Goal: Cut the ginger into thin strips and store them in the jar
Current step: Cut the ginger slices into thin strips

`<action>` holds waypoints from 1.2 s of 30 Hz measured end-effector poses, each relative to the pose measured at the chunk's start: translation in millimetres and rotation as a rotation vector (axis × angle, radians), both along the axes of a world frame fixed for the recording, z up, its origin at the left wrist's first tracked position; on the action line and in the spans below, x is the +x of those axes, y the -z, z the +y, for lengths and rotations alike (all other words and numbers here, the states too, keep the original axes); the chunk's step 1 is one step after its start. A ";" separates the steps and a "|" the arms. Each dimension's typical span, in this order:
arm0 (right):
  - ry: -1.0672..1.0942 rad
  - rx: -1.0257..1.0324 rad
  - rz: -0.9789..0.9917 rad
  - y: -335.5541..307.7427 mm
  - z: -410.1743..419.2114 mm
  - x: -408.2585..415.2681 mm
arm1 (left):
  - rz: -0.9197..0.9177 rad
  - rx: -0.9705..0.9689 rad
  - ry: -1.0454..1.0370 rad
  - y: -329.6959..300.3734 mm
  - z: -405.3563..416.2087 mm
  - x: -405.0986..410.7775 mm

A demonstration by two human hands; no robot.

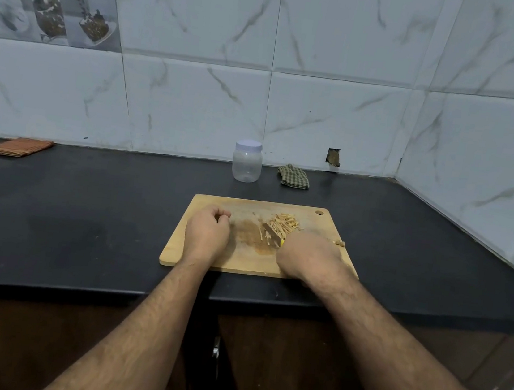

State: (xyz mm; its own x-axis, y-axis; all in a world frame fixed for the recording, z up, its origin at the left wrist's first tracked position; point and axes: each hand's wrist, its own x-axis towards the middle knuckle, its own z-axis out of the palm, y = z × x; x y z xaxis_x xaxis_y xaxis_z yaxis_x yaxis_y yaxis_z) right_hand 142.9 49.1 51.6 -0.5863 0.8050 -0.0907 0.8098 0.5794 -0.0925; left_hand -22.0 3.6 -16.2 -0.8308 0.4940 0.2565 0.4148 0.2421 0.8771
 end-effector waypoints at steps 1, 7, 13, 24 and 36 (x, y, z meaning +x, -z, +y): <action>-0.010 0.008 0.010 -1.2 -0.6 -2.8 | 0.014 -0.009 -0.008 -0.1 0.6 0.8; -0.044 -0.005 0.016 6.9 -8.5 -21.8 | 0.040 -0.045 -0.043 -0.2 3.2 0.2; -0.015 0.013 0.050 1.2 -3.7 -7.9 | 0.064 -0.063 -0.027 1.6 2.9 -0.5; -0.033 0.045 0.073 5.7 -5.9 -4.7 | 0.161 -0.124 0.013 -1.4 0.2 11.0; -0.085 0.062 0.334 18.3 6.1 8.0 | 0.181 -0.200 -0.037 -2.7 -2.1 16.5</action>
State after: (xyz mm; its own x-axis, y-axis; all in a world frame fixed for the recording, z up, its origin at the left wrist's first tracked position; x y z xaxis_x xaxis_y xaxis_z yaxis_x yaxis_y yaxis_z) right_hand 151.0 55.1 33.2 -0.6410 0.7497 0.1644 0.6892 0.6565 -0.3067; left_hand -5.5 1.4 -13.5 -0.7986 0.5202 0.3028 0.5483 0.4210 0.7226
